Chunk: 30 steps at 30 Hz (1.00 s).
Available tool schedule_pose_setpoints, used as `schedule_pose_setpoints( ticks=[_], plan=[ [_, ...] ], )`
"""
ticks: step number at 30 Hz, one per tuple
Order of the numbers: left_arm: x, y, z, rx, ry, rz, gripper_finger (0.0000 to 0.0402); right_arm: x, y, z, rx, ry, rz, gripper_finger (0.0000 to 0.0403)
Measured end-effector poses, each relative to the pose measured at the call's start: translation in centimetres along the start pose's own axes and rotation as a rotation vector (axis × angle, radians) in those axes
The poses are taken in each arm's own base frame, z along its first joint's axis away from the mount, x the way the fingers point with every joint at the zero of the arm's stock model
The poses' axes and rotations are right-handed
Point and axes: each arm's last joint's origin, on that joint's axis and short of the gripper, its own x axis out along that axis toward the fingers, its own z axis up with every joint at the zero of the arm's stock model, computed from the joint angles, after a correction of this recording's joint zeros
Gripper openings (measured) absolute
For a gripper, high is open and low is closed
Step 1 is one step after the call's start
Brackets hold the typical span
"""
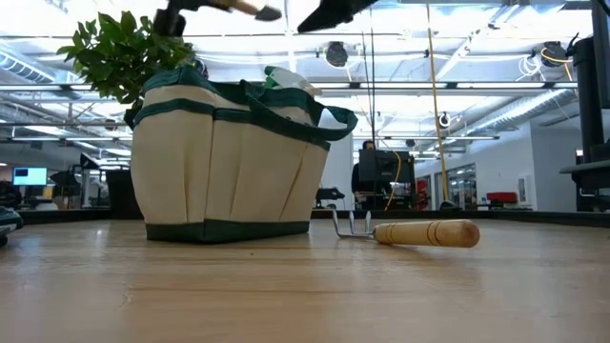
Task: Pick & Place Garden tools in Gardening bag
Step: Put the brown trowel into the brown bag
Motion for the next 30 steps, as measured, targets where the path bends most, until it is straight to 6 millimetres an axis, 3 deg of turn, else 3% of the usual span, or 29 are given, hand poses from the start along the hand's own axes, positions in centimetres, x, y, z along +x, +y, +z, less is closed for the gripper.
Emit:
schedule_pose_setpoints(
  ticks=[7,16,30],
  plan=[
    [0.4,0.3,-0.8,-0.090,0.058,0.058,0.0064,0.6,2.5,2.9,-0.293,-0.060,-0.099,0.0144],
    [0.3,0.8,-0.1,-0.151,0.031,0.078,0.0064,1.4,6.3,4.9,-0.436,-0.119,-0.027,0.0144],
    [2.2,0.9,0.2,-0.204,0.122,0.023,0.0064,7.4,12.0,4.1,-0.851,0.229,-0.171,0.0144]
  ],
)
